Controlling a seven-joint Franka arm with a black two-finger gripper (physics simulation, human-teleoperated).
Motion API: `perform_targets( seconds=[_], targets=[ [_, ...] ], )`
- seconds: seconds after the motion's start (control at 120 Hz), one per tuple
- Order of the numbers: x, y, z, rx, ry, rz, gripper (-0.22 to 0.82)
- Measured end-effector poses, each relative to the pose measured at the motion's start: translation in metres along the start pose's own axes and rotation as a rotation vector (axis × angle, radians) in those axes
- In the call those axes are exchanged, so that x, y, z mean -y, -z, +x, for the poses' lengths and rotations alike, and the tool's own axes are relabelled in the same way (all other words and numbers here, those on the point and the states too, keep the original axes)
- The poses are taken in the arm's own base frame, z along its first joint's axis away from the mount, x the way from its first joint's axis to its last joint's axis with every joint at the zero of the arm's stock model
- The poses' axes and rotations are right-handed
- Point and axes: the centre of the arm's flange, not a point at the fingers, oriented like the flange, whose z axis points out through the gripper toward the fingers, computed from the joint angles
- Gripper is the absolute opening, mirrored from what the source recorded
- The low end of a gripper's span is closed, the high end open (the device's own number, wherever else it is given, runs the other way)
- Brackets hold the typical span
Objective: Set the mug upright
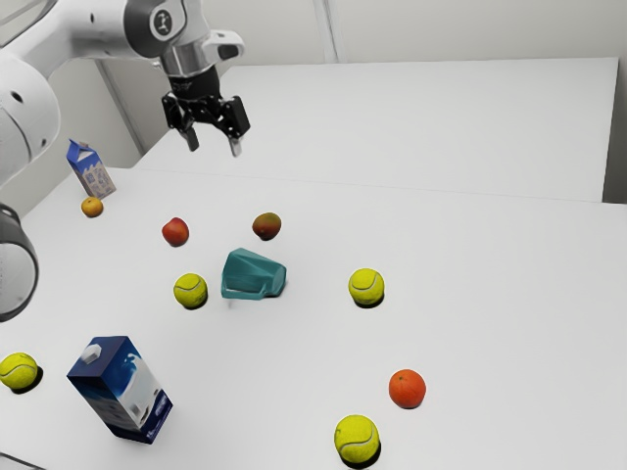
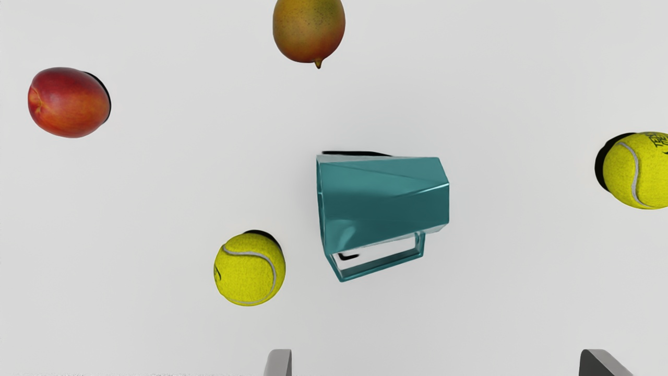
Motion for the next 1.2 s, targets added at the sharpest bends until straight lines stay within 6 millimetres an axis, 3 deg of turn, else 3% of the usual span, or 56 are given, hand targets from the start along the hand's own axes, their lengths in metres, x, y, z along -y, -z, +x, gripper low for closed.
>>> perform_targets(
  seconds=[0.225,0.317,0.45,0.6,0.708,0.917,1.2],
  targets=[
    [-0.009,-0.005,-0.009,0.018,-0.016,0.015,0.6],
    [-0.004,-0.039,-0.031,0.08,-0.011,0.013,0.6],
    [0.036,-0.087,-0.068,0.12,0.066,-0.07,0.6],
    [0.081,-0.127,-0.083,0.09,0.141,-0.202,0.6],
    [0.098,-0.143,-0.08,0.025,0.154,-0.288,0.6],
    [0.098,-0.186,-0.052,-0.079,0.129,-0.443,0.6],
    [0.118,-0.229,-0.041,-0.184,0.128,-0.608,0.6]
  ],
)
